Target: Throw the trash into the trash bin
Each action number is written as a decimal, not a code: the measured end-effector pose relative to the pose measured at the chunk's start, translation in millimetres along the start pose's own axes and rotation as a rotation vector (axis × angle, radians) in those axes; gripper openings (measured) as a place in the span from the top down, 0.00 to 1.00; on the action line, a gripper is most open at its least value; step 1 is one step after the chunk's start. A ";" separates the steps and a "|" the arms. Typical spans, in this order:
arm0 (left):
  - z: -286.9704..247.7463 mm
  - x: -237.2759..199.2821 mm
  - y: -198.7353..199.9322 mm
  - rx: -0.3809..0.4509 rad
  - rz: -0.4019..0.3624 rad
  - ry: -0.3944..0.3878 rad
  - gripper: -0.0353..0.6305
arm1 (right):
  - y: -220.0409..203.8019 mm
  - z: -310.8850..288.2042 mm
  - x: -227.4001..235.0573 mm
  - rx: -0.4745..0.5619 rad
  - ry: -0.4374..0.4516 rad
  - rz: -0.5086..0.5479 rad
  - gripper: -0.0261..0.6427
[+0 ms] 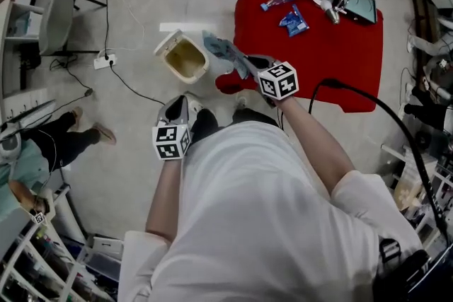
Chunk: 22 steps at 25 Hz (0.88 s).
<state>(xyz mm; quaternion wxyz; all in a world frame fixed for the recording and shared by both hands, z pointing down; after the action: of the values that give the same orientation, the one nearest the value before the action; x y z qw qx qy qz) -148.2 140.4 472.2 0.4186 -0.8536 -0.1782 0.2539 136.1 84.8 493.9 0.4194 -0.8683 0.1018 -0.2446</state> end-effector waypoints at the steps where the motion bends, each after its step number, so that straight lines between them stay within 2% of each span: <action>1: 3.3 -8.3 -1.2 0.001 0.002 0.002 0.94 | 0.8 -8.1 -6.2 -0.009 0.001 0.006 0.96; 7: 20.1 -59.5 -10.3 0.000 0.003 0.014 0.94 | -5.2 -52.9 -38.0 -0.074 -0.011 0.016 0.96; 12: 24.6 -99.3 -14.7 0.008 0.033 0.061 0.94 | -23.7 -97.1 -52.8 -0.146 -0.029 0.007 0.96; 18: 10.0 -112.4 -24.1 0.027 0.023 0.093 0.94 | -54.4 -149.9 -50.9 -0.232 -0.020 0.031 0.96; 22: -6.8 -115.2 -34.6 0.009 -0.007 0.102 0.94 | -74.4 -187.3 -45.4 -0.273 -0.020 0.033 0.96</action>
<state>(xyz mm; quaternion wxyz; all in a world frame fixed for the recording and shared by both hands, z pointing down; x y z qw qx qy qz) -240.4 96.9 536.3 0.4318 -0.8629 -0.1585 0.2094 -0.6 21.7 635.4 0.3022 -0.9180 0.1441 -0.2126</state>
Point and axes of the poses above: the fingertips, and each gripper's own axes: z backward along the fingers, x to its right, y out of its top, the point moved 6 cm from there along z, backward along the fingers, and after that the axes turned 10 degrees about x, right-handed, at the moved point
